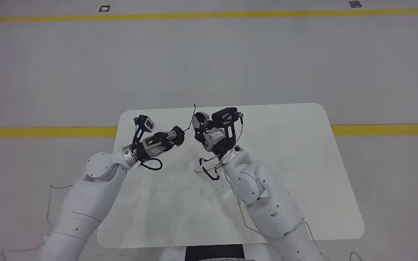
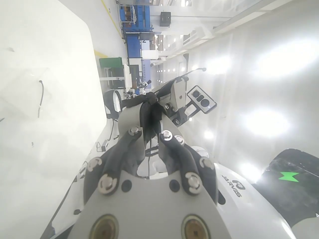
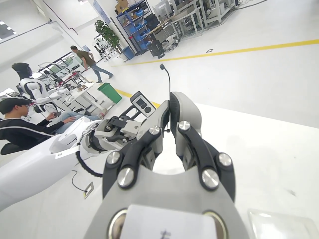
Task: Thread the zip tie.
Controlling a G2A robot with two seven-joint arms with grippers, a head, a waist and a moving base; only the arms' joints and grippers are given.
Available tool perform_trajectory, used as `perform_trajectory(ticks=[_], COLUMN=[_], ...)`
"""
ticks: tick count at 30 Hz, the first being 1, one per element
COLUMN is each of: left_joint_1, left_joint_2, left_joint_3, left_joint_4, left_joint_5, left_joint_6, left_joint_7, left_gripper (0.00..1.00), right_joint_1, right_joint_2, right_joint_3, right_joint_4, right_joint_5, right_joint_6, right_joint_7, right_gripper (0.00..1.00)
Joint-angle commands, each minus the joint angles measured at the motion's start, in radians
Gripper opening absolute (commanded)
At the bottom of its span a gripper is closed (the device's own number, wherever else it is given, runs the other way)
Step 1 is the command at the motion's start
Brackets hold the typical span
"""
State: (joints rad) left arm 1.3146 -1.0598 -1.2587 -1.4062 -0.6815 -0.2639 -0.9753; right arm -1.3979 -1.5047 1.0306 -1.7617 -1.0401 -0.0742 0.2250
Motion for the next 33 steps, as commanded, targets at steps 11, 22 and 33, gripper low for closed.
perform_trajectory(ticks=[11,22,33], left_joint_1=[0.0,0.0,0.0], left_joint_2=[0.0,0.0,0.0], left_joint_3=[0.0,0.0,0.0], left_joint_4=[0.0,0.0,0.0], left_joint_5=[0.0,0.0,0.0], left_joint_6=[0.0,0.0,0.0], left_joint_7=[0.0,0.0,0.0], left_gripper=[0.0,0.0,0.0], right_joint_1=[0.006,0.013,0.004], right_joint_2=[0.005,0.008,0.013], right_joint_3=[-0.003,-0.011,-0.012], right_joint_4=[0.001,0.01,-0.01], right_joint_5=[0.005,0.012,0.01], right_joint_6=[0.0,0.005,0.007], right_joint_7=[-0.003,-0.002,-0.017], right_gripper=[0.0,0.0,0.0])
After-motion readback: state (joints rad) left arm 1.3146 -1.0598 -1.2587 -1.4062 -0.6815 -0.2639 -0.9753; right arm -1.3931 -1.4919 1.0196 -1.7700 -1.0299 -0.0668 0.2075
